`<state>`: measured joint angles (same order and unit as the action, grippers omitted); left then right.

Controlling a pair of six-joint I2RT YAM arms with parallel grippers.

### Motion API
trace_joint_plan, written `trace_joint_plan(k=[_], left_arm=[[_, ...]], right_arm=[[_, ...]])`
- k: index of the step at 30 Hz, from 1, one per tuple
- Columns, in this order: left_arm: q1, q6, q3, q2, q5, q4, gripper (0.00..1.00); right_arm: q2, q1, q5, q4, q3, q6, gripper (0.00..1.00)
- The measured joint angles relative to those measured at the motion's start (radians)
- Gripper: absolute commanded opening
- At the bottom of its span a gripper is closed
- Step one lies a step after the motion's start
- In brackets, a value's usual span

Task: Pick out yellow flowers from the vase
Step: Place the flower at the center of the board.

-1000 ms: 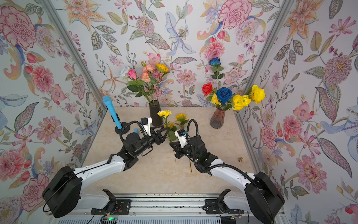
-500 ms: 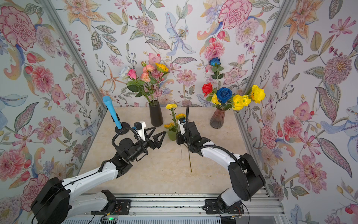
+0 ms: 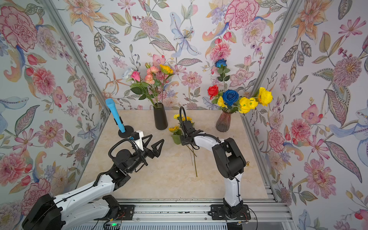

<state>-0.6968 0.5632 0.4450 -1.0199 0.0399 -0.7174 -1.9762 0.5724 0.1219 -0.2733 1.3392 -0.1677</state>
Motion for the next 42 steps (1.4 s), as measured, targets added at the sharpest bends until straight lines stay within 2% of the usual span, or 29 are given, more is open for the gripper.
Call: trace_joint_plan(k=[6,15,22,28,30,37,42], left_arm=[[0.0,-0.011,-0.033,0.006,-0.023,0.0,1.0],[0.0,-0.038,-0.044,0.007,-0.056,-0.001,1.0],[0.0,-0.093,-0.044,0.01,-0.086,-0.001,1.0],[0.0,-0.18,-0.031,-0.027,-0.111,-0.04,1.0],[0.0,-0.231,0.007,-0.075,-0.119,-0.046,1.0],[0.021,-0.444,0.317,-0.331,-0.104,-0.085,1.0],[0.115,-0.505,0.565,-0.525,-0.013,-0.101,1.0]], right_arm=[[-0.036,0.0,0.002,-0.029,0.0,0.0,0.03],[-0.037,0.0,0.002,-0.03,0.002,0.006,0.21],[-0.019,0.0,-0.006,-0.029,0.002,0.003,0.57],[0.089,0.0,-0.019,-0.024,-0.023,-0.009,0.9],[0.149,0.0,-0.026,-0.02,-0.042,-0.021,0.99],[0.362,-0.056,-0.089,0.032,-0.153,-0.072,1.0],[0.489,-0.136,-0.146,0.08,-0.278,-0.131,1.0]])
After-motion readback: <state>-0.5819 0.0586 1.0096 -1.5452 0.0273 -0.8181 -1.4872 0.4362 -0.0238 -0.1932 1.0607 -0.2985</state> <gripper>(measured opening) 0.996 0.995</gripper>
